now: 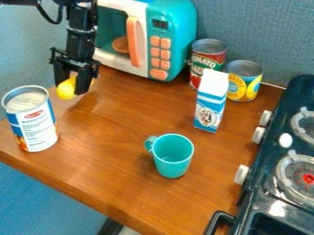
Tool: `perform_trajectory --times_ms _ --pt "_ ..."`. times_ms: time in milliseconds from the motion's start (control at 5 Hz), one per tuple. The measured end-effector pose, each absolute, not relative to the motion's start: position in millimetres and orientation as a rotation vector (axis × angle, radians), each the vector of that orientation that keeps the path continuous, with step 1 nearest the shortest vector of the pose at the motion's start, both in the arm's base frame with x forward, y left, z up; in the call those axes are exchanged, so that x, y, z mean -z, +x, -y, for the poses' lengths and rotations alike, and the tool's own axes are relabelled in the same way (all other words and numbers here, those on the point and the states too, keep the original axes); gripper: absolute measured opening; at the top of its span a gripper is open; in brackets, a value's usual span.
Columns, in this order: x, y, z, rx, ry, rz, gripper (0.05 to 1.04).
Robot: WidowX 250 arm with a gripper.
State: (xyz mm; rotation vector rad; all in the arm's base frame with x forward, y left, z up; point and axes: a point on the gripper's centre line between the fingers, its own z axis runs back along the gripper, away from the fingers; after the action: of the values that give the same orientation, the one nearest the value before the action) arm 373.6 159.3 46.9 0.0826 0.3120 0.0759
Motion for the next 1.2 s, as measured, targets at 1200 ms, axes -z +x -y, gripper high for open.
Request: perform_trajectory --times_ms 1200 --pt "-114.7 395.5 -117.5 -0.086 0.161 -0.160 1.004"
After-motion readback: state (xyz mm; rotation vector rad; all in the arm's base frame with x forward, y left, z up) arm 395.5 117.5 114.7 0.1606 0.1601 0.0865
